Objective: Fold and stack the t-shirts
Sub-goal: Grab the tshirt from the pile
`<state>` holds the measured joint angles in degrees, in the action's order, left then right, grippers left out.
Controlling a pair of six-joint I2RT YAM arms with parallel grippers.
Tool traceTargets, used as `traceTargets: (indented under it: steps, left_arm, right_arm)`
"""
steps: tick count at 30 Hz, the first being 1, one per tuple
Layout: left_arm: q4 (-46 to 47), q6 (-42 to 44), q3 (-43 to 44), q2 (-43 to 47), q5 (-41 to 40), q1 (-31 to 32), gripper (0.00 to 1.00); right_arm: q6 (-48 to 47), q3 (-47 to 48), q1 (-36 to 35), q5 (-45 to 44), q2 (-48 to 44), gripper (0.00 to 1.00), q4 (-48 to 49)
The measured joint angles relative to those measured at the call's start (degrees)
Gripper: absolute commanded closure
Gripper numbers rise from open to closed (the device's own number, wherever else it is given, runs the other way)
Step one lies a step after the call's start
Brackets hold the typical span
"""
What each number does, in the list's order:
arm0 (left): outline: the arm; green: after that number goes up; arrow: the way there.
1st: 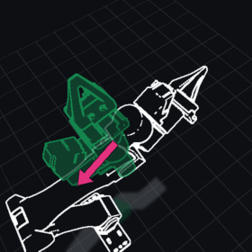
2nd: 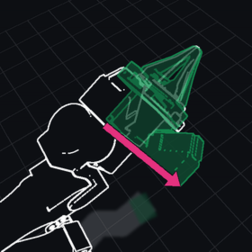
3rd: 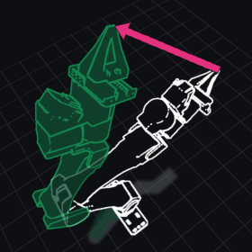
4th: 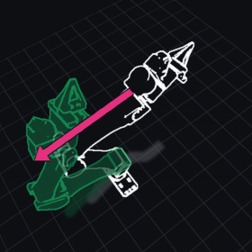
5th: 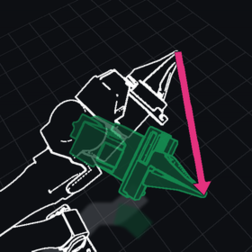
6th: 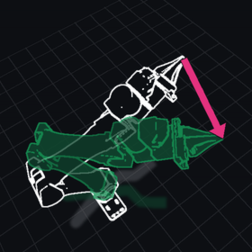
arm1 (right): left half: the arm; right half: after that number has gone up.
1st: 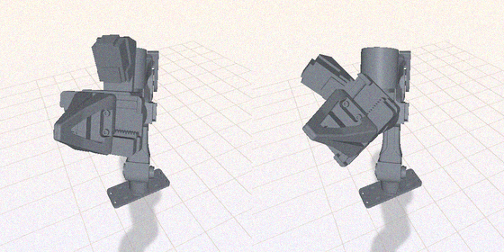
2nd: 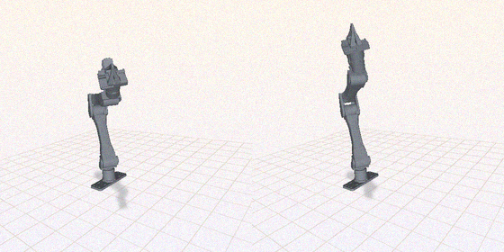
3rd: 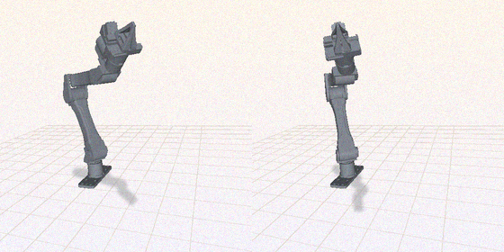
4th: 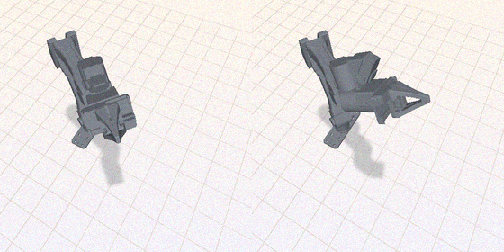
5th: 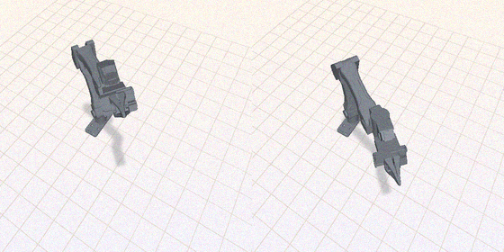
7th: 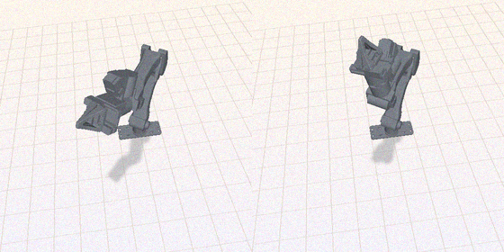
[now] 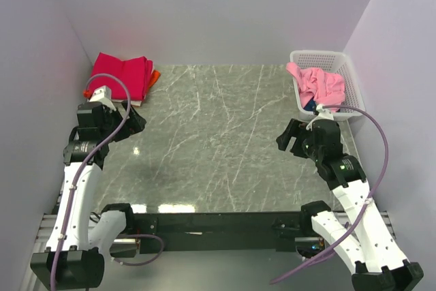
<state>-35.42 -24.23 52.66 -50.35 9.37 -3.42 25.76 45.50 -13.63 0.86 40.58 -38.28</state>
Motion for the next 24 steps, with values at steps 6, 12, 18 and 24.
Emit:
traceTargets:
  steps: [6, 12, 18, 24]
  left_arm:
    - [0.17, -0.04, -0.17, 0.35, -0.90, 0.48, 0.03]
    - [0.90, -0.28, -1.68, 0.31, -0.39, 1.16, 0.03]
    - [2.27, -0.44, -2.14, -2.29, -0.17, 1.33, 0.04]
    - [4.92, -2.19, -2.25, -6.82, -0.22, 1.38, 0.05]
  right_arm:
    - [1.51, -0.28, 0.00, -2.58, -0.57, 0.11, -3.28]
    - [3.28, 0.72, 0.00, -5.70, -0.83, 0.11, -5.70]
    - [4.48, 4.76, 0.00, -7.87, 4.22, 0.10, -6.78]
    - [4.98, 13.77, 0.00, -13.90, 18.84, 0.09, -5.25]
